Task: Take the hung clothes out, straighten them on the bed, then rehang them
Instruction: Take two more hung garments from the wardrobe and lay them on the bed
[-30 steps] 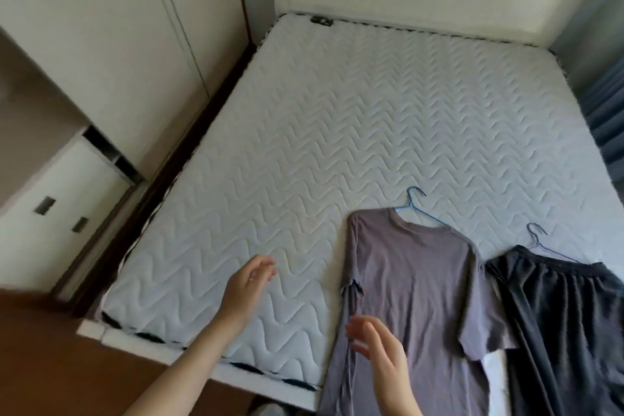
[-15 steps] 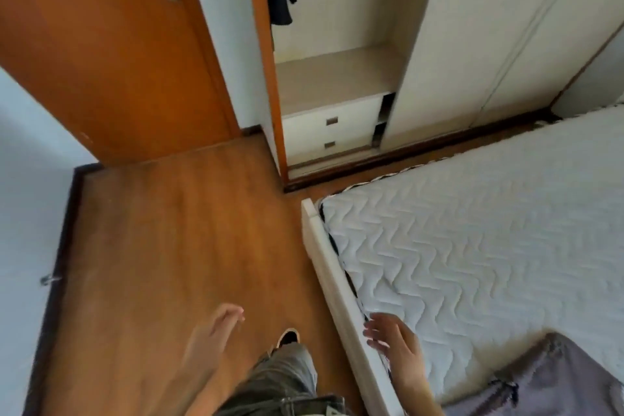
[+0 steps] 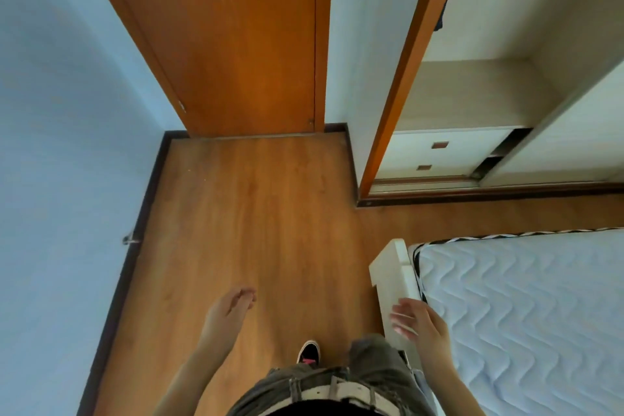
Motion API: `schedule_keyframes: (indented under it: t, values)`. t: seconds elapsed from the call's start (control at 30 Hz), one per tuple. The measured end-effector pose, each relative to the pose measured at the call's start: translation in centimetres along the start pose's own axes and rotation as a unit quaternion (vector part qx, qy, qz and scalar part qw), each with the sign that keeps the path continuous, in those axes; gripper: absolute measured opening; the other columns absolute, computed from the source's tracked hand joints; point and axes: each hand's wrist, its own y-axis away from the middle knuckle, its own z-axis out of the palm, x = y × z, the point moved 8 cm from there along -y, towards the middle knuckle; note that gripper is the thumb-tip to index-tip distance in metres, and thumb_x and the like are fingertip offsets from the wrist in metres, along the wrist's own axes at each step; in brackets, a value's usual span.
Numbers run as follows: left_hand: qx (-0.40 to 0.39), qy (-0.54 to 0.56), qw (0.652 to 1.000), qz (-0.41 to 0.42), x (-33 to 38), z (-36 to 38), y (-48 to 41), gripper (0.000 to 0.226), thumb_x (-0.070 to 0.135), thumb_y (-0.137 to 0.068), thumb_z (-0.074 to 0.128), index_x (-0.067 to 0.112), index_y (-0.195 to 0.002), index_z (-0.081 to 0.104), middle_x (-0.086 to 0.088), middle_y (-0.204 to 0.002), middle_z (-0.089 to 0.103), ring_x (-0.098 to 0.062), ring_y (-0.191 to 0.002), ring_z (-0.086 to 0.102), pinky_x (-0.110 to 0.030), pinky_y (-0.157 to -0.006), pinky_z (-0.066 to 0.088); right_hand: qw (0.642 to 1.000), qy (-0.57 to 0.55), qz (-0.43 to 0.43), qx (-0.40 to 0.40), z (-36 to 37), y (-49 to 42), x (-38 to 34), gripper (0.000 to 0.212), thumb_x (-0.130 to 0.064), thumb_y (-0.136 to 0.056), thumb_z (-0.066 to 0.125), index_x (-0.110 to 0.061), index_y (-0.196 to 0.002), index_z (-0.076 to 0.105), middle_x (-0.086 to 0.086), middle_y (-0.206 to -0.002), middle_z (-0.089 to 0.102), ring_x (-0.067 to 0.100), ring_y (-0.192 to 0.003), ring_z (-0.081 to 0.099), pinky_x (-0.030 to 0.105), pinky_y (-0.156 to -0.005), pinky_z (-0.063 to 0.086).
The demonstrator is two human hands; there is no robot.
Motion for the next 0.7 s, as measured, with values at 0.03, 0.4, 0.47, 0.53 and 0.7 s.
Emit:
schedule_keyframes:
  t: [0.03, 0.4, 0.47, 0.53, 0.7]
  values:
    - [-0.009, -0.013, 1.0, 0.009, 1.5, 0.1, -1.8, 0.02, 0.025, -0.099, 0.047, 0.027, -0.099, 0.067, 0.004, -0.099, 0.07, -0.014, -0.098, 0.066, -0.036, -0.091, 0.051, 1.0, -0.01, 0.005, 0.008, 0.1, -0.8, -0.7, 0.027, -0.011, -0.101, 0.042, -0.001, -0.091, 0.065, 0.019, -0.09, 0.069, 0.032, -0.081, 0.066, 0.024, -0.059, 0.057]
    - [-0.049, 0.009, 0.997, 0.057, 20.2, 6.9, -19.7, 0.02, 0.022, -0.099, 0.049, 0.029, -0.095, 0.068, 0.004, -0.098, 0.07, -0.012, -0.096, 0.065, -0.036, -0.091, 0.05, 0.998, -0.036, 0.007, 0.044, 0.7, -16.6, -10.5, 0.028, -0.011, -0.1, 0.044, 0.006, -0.095, 0.065, 0.024, -0.086, 0.068, 0.032, -0.07, 0.064, 0.027, -0.058, 0.055]
    - [-0.056, 0.008, 0.997, 0.054, 22.4, 7.8, -22.5, 0.021, 0.022, -0.099, 0.049, 0.03, -0.096, 0.069, 0.004, -0.1, 0.071, -0.011, -0.099, 0.065, -0.037, -0.094, 0.051, 0.998, -0.043, 0.002, 0.048, 1.4, -19.7, -13.4, 0.027, -0.011, -0.1, 0.044, 0.005, -0.095, 0.065, 0.024, -0.09, 0.068, 0.033, -0.075, 0.066, 0.028, -0.062, 0.056]
    - [-0.052, 0.005, 0.997, 0.055, 24.1, 8.0, -25.2, 0.021, 0.021, -0.099, 0.05, 0.03, -0.096, 0.069, 0.003, -0.101, 0.071, -0.012, -0.1, 0.066, -0.039, -0.096, 0.051, 0.998, -0.041, -0.009, 0.045, 2.4, -22.6, -16.7, 0.028, -0.009, -0.1, 0.042, 0.005, -0.096, 0.065, 0.024, -0.09, 0.069, 0.033, -0.077, 0.066, 0.027, -0.062, 0.057]
    - [-0.054, -0.028, 0.998, 0.034, 27.3, 8.1, -30.9, 0.022, 0.024, -0.1, 0.048, 0.026, -0.094, 0.068, -0.002, -0.097, 0.071, -0.02, -0.096, 0.066, -0.044, -0.093, 0.049, 0.997, -0.047, -0.045, 0.048, 4.5, -28.5, -24.5, 0.027, -0.007, -0.1, 0.042, 0.001, -0.092, 0.066, 0.019, -0.083, 0.07, 0.029, -0.075, 0.067, 0.03, -0.066, 0.058]
